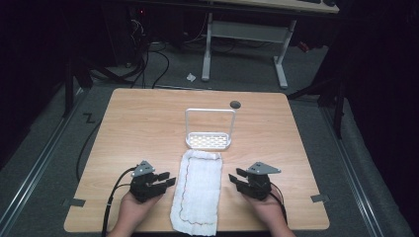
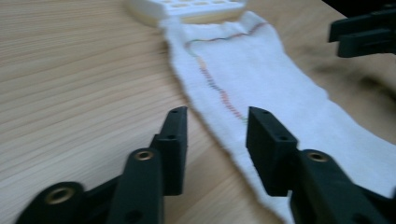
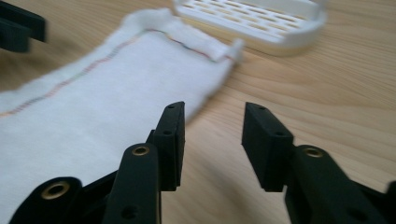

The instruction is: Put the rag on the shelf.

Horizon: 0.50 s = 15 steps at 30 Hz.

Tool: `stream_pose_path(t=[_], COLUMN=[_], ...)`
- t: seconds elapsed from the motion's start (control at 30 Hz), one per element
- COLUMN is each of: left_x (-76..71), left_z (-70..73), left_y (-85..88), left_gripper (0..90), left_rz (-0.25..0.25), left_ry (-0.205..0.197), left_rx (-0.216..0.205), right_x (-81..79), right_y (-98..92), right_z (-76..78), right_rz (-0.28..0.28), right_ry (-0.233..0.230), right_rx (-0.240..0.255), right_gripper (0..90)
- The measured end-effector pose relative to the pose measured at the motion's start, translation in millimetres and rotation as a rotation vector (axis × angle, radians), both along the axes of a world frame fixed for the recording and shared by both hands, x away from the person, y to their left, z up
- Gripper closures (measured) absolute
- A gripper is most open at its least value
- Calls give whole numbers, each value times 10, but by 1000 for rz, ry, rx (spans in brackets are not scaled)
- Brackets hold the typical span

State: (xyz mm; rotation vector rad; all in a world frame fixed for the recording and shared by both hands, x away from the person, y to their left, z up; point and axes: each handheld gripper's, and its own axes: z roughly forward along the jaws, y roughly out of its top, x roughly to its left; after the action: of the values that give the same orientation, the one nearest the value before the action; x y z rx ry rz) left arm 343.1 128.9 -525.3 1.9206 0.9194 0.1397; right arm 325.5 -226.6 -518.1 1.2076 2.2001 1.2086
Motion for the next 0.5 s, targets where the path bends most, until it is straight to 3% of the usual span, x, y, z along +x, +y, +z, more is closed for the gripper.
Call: stream_pose_path(t=[0.07, 0.1, 0.13, 0.2, 0.23, 0.3, 0.5], left_x=[-3, -3, -5, -5, -9, -31, -110], left_z=[0, 0, -31, -53, -93, -105, -107], left_y=[-115, -115, -212, -254, -331, -385, -450], left_gripper=[673, 704, 754, 799, 826, 845, 856], left_rz=[-40, -40, -63, -76, -93, -101, -152], left_ry=[5, 5, 11, 10, 22, 4, 20], left_rx=[13, 13, 53, 74, 117, 146, 142], right_x=[-30, -30, -54, -25, 4, 54, 25], right_y=[176, 176, 368, 474, 513, 550, 502], right_z=[20, 20, 9, -39, -72, -122, -156], right_rz=[65, 65, 108, 135, 147, 143, 142], right_ry=[-3, -3, -15, 18, 37, 61, 74], right_rx=[-3, -3, -55, -68, -80, -102, -109], right_gripper=[676, 676, 768, 814, 830, 854, 862])
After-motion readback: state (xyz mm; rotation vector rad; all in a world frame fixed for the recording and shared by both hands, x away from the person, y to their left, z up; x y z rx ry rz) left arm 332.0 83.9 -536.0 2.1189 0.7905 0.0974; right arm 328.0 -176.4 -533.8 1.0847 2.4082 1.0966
